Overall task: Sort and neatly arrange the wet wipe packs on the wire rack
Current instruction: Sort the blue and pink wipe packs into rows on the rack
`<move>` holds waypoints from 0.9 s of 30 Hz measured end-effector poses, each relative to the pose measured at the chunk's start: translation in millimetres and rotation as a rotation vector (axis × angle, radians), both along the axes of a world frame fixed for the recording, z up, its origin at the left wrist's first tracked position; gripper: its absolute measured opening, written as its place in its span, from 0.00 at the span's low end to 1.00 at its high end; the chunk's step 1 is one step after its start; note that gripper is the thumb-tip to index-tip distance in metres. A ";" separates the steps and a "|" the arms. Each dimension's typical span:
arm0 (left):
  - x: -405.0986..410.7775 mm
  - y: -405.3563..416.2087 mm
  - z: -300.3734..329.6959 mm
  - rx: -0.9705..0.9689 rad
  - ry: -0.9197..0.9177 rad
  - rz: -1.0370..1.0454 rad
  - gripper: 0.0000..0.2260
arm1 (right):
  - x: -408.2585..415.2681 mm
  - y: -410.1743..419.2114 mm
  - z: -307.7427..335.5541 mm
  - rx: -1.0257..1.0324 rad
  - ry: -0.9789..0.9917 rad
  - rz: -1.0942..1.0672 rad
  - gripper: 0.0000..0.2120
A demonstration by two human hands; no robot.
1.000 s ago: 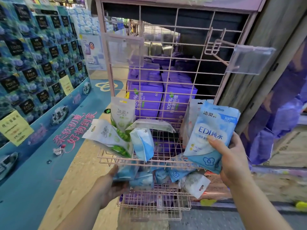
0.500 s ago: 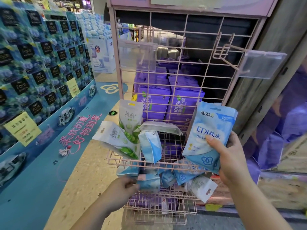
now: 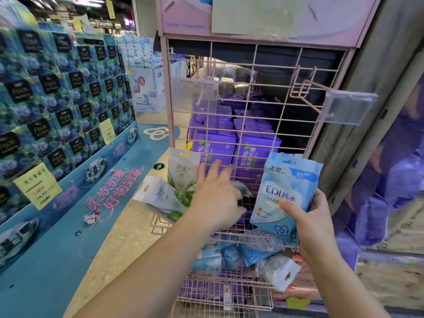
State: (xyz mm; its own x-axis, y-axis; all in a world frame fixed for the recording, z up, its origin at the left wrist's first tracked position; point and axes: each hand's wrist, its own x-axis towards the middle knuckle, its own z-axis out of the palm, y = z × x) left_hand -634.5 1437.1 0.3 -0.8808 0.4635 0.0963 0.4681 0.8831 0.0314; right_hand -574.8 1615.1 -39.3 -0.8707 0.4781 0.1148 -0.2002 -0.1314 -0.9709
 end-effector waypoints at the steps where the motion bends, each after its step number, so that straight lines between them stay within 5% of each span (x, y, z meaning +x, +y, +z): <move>1: -5.7 10.2 -2.9 -0.194 -0.033 -0.004 0.19 | 0.4 1.4 0.1 -0.001 0.002 -0.001 0.21; 3: -18.6 21.9 -8.1 -0.356 -0.076 0.025 0.23 | 1.5 4.5 0.7 -0.008 0.006 -0.002 0.21; 6: -31.3 8.3 -2.6 -0.150 -0.075 0.060 0.22 | 2.4 8.9 3.1 0.015 0.015 0.006 0.23; 11: -22.4 -58.4 9.9 1.045 -0.092 0.196 0.14 | -1.4 7.4 5.0 0.090 0.013 0.047 0.23; 13: -18.1 -82.8 1.9 1.259 -0.018 0.350 0.15 | -3.5 1.7 6.2 0.092 0.018 0.066 0.22; 20: -6.7 -106.7 -25.9 0.543 -0.130 0.329 0.20 | -12.8 -17.5 9.4 0.018 0.021 0.102 0.19; 24: 0.1 -107.6 -17.5 0.435 -0.038 0.341 0.21 | -13.1 -19.2 10.5 0.001 0.016 0.094 0.18; 27: 13.8 -99.6 -11.5 0.550 -0.003 0.327 0.21 | -9.8 -16.8 11.5 -0.010 0.022 0.080 0.18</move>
